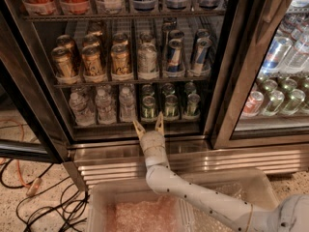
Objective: Pick green can from bottom shelf of fridge
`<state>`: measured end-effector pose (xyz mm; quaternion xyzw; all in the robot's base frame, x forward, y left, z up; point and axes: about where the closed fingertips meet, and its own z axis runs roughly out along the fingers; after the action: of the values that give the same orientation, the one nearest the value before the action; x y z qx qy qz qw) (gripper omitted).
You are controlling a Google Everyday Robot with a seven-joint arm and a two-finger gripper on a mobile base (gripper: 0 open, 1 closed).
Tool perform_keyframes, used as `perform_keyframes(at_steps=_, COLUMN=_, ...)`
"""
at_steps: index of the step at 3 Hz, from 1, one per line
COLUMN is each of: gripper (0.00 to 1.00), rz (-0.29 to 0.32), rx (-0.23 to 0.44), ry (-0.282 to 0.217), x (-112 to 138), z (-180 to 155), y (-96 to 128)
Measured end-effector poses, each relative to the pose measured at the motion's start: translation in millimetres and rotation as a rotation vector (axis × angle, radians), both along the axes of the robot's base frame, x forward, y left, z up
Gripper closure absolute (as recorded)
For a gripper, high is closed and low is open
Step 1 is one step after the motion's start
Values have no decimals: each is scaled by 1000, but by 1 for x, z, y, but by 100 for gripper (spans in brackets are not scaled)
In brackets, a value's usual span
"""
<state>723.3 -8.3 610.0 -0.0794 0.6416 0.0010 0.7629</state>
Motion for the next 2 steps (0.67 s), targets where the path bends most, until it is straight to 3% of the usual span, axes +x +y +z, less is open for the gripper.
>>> perform_keyframes(at_steps=2, gripper=29, rz=-4, rx=8, ry=-18, x=22, z=3, y=1)
